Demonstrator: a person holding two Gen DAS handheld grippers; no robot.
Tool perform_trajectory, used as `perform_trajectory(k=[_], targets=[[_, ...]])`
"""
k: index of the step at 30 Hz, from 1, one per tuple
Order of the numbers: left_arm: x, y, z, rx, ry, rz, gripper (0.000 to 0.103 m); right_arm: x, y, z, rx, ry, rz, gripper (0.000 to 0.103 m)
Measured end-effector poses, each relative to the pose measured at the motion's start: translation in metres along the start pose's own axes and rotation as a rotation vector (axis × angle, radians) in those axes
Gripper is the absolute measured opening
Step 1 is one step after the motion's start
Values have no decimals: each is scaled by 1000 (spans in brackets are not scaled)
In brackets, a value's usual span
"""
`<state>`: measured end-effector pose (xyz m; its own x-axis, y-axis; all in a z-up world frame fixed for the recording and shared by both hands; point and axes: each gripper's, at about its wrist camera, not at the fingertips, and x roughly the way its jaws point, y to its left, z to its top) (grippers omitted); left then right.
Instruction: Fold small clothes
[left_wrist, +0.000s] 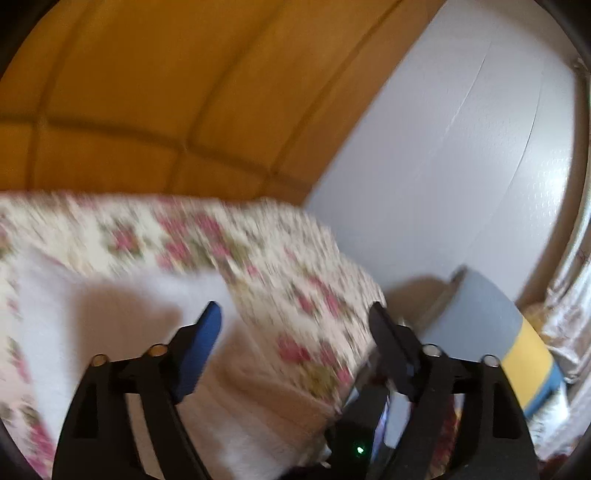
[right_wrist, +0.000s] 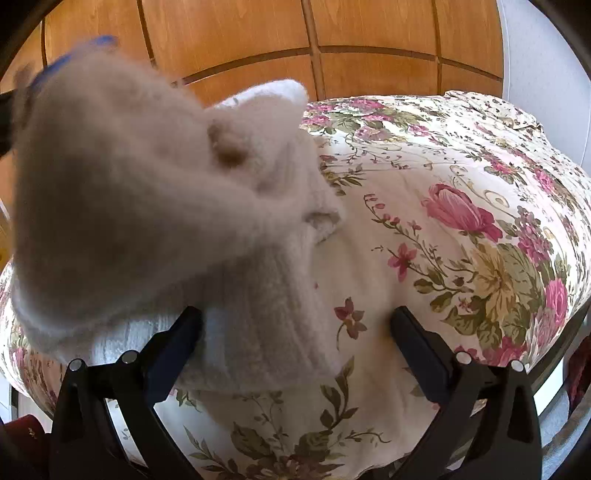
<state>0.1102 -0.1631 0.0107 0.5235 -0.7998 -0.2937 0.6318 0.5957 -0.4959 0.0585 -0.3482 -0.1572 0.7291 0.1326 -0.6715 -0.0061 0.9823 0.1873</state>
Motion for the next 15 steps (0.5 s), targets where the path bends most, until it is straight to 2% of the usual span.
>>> perform_trajectory(k=[2,4,6,9,11,13,15], targets=[[-27,12,3,-16,-98,97,89,-1,1,-1,-1,-6,0,101],[-42,30,2,-59,-143,196,89,-2,2,-3,-1,-12,-3,101],[-56,53,-7,-107,-155,296,89,-3,3,-4,-1,-18,-6,101],[-62,80,-24,-151,-102,388,89,-5,4,-7,1,-24,-7,101],[-66,94,-40,-176,-68,418,89,-6,4,-8,2,-27,-7,101],[-62,102,-53,-184,-16,417,89,-7,4,-8,1,-27,-7,101],[-37,108,-69,-173,121,371,90,-7,3,-8,-1,-22,-4,101]])
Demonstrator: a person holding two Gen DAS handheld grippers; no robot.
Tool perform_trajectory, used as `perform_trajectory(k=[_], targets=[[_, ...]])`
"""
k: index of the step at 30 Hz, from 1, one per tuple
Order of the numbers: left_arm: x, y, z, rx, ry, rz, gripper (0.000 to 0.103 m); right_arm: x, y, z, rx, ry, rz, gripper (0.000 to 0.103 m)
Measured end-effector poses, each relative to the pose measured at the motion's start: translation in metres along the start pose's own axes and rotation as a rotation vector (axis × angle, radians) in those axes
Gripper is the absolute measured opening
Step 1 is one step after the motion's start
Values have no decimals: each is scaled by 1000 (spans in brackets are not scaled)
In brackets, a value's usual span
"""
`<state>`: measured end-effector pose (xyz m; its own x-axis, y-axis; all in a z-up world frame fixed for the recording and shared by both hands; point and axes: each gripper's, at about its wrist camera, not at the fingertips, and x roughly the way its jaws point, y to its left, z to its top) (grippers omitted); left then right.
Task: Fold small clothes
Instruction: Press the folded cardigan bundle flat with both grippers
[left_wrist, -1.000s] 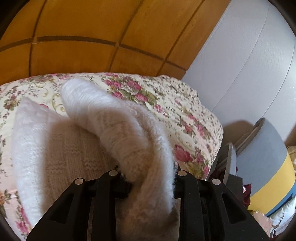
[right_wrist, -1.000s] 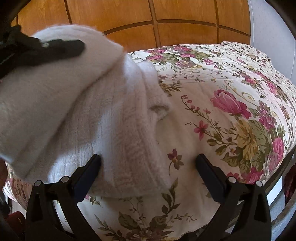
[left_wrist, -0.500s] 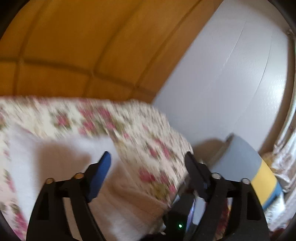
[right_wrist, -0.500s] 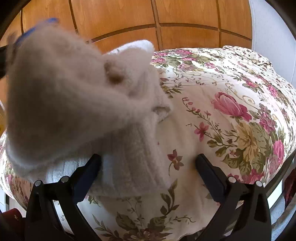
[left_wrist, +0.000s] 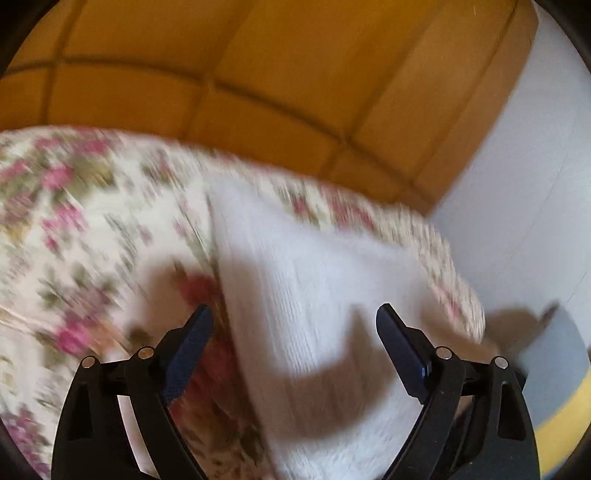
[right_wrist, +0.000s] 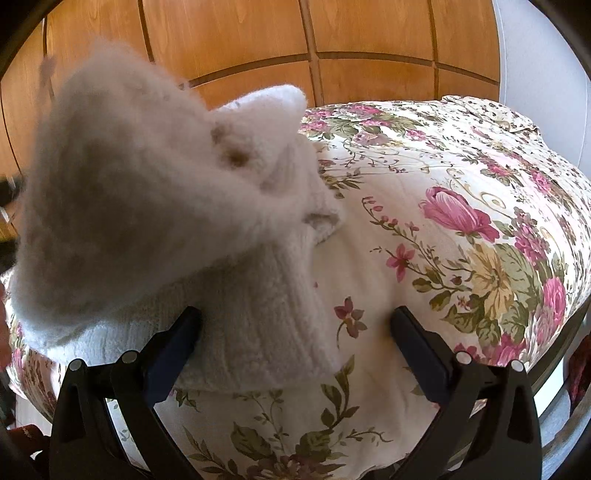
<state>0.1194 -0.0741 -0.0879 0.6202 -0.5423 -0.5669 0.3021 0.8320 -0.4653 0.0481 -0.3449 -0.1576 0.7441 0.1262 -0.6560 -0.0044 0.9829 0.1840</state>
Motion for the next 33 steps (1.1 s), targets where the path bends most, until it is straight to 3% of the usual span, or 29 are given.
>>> perform_trajectory(k=[2,3,5,8,11,13,16,18,21,24,26,29,33], targets=[[32,-8,-18,73,182,-27,97,-1,-2,2,-8,19,9,101],[42,-14,-27,128,227,-8,99,-2,-4,5,-14,35,14,101],[39,-27,-39,241,174,47,99,-6,-9,11,-16,81,14,101],[39,-24,-42,230,166,35,99,-23,-34,18,69,88,-90,101],[37,-21,-45,231,154,30,99,-50,-60,28,190,9,-241,101],[36,-20,-48,225,137,33,99,-74,-61,39,229,-110,-195,101],[37,-22,-51,220,124,41,99,-87,-32,52,177,-190,-73,101],[34,-24,-54,218,124,41,99,-74,-9,60,121,-158,-33,101],[33,-26,-54,218,130,37,99,-45,7,62,74,-96,-62,101],[28,-27,-54,222,135,28,99,-9,-20,49,159,1,-178,101],[24,-29,-56,234,137,14,99,7,-45,42,243,23,-118,101],[5,-35,-52,231,85,-17,99,6,-53,36,270,11,-92,101],[-9,-41,-26,185,-2,14,96,4,-51,27,296,-25,-80,101]])
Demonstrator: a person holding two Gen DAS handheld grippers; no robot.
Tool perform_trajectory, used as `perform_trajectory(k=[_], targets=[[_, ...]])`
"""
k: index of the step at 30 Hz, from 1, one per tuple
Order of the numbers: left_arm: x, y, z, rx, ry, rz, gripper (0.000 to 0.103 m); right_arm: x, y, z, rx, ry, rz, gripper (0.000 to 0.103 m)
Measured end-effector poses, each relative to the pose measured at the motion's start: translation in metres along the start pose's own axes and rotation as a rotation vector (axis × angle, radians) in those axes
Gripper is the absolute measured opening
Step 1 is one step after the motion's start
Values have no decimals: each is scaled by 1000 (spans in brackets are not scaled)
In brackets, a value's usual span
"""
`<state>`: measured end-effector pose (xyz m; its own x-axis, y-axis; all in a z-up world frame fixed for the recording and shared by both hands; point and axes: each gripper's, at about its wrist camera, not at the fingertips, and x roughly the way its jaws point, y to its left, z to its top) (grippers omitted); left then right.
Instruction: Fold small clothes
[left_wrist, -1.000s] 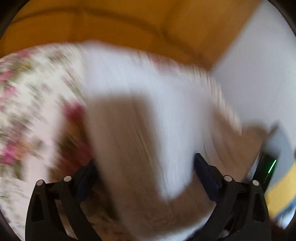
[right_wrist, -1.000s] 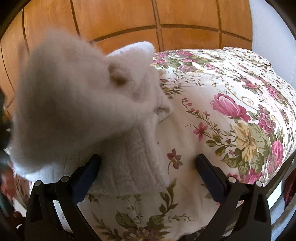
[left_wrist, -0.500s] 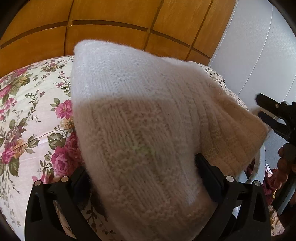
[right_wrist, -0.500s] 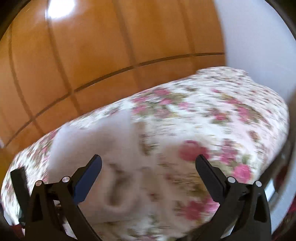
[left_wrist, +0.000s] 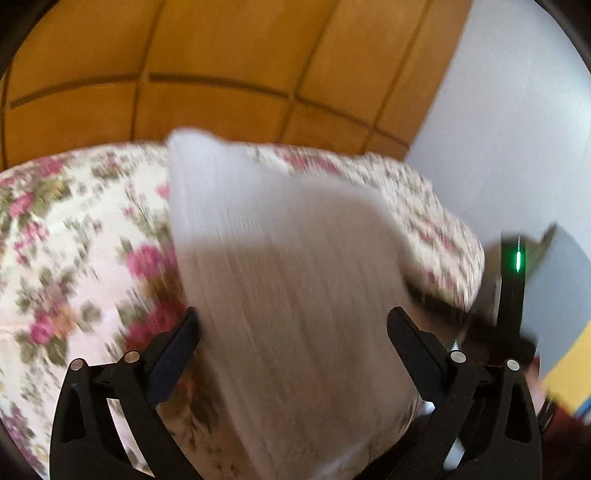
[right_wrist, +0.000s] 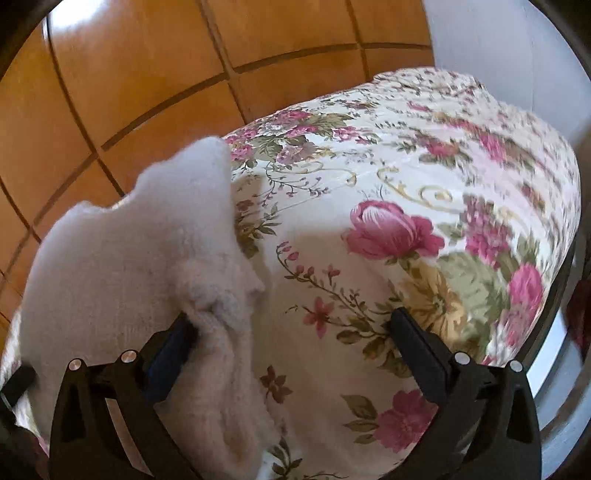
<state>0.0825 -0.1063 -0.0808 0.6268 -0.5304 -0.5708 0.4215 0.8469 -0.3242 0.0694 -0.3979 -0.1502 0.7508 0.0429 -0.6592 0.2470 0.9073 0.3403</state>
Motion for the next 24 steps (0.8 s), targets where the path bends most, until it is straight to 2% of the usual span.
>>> perform_trajectory(k=[3,6,8,9,10,11,12,14,20,24], targets=[[-7,-4,30,24,-54,65,80,-1,3,-1,-10,-13,-4,101],[-1,-7,55,50,-87,99,80,-2,2,1,-6,-16,-3,101],[23,-12,68,101,-45,160,80,-2,3,0,-9,-26,-6,101],[33,-13,69,116,-21,197,77,-3,4,-1,-15,-30,-9,101],[52,-10,66,135,20,253,73,-2,4,-1,-16,-32,-9,101],[71,-3,59,152,60,284,73,-2,4,-1,-17,-32,-7,101],[82,5,49,161,65,296,74,-2,5,-1,-22,-33,-3,101],[80,14,39,160,-1,270,74,-1,7,-1,-36,-36,-3,101],[72,15,38,167,-12,260,74,-6,7,7,-19,-10,14,101],[68,14,38,147,-20,258,74,-32,20,20,-32,-96,30,101]])
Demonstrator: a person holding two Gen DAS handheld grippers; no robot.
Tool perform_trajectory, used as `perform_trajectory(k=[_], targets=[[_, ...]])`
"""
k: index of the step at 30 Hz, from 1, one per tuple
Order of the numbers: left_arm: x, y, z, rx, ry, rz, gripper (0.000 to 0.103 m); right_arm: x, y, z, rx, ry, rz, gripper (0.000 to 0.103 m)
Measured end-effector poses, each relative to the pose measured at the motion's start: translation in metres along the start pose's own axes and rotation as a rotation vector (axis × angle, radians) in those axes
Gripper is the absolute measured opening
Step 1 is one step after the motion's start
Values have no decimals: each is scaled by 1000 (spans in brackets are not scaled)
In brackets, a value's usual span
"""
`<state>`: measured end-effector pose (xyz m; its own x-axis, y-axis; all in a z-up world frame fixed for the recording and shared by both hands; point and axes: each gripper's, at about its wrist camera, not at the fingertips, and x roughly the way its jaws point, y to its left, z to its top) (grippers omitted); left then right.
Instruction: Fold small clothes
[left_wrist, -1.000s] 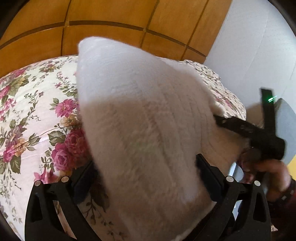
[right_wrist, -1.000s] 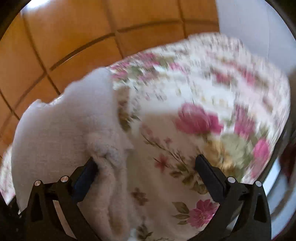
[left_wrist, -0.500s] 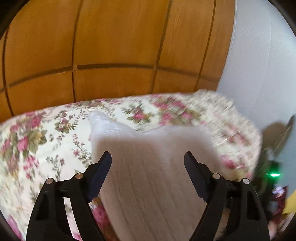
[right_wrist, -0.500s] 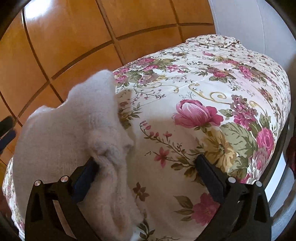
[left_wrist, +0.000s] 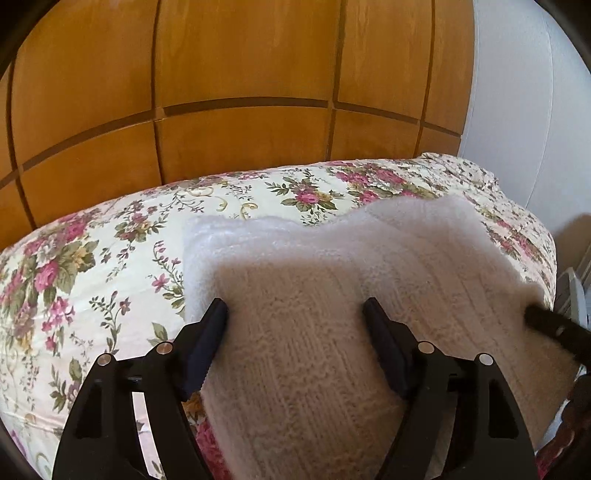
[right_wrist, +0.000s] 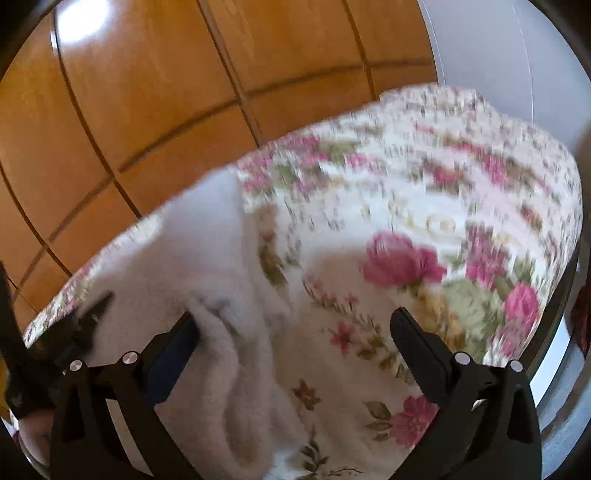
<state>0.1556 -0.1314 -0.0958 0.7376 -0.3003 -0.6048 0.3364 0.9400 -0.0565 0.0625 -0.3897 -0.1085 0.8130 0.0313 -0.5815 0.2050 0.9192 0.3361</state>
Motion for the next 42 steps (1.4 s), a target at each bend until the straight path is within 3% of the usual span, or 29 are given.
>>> perform_trajectory(k=[8,12,17,21,24,26,30,32,38,42], targets=[[0,-2,0,6,-3,10,76,-5,12,20,7,-45,-2,101],[0,-4,0,5,-5,14,76,12,15,30,24,6,31,101],[1,-4,0,2,-3,6,78,64,16,25,-95,108,-98,101],[0,-3,0,-4,-1,3,80,72,11,19,-83,72,-110,101],[-5,2,-4,-42,4,-5,88,68,14,16,-110,50,-120,101],[-10,10,-9,-97,14,-39,94,64,8,15,-80,56,-89,101],[-13,39,-37,-363,86,-250,99,59,-4,15,-1,95,-30,101],[-17,43,-52,-407,89,-307,99,55,-6,14,19,106,-18,101],[-36,10,-67,-147,116,-280,99,25,-3,10,41,99,47,101],[-38,0,-76,-107,107,-267,99,14,2,1,-25,108,29,101]])
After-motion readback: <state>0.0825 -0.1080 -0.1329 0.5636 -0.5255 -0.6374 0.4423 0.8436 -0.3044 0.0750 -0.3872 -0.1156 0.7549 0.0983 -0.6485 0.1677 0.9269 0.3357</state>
